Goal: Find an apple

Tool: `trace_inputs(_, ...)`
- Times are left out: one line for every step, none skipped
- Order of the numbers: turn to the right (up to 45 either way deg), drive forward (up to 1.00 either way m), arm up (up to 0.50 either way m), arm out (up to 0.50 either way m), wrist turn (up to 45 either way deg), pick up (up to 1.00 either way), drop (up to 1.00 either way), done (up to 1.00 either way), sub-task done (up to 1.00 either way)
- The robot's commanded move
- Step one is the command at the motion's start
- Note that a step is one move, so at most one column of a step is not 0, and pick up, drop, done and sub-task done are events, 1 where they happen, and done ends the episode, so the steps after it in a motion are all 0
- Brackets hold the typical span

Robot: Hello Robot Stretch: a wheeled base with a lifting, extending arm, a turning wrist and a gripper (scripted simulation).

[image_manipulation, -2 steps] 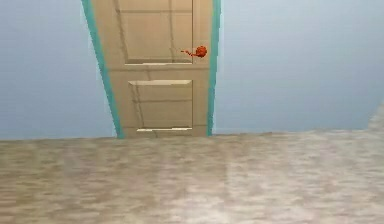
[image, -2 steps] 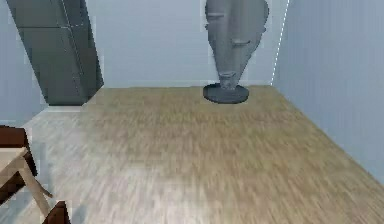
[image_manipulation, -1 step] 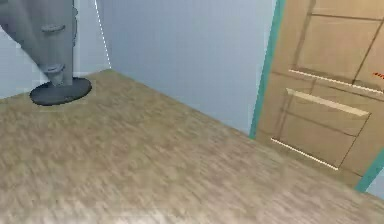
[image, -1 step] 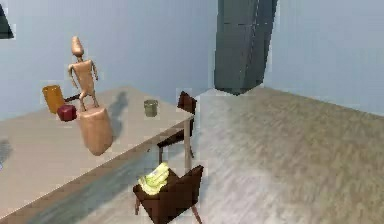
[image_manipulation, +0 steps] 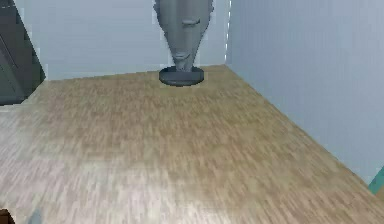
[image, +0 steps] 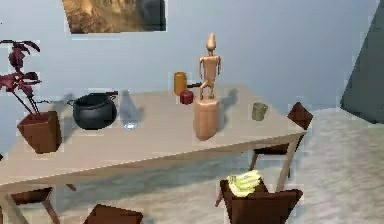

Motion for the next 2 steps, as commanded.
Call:
trace_inputs(0.0,1.0,0.0,0.0,0.0,0.0,0.0,0.0,0.0)
trace_inputs(0.0,0.0,0.0,0.0,0.0,0.0,0.0,1.0,0.0)
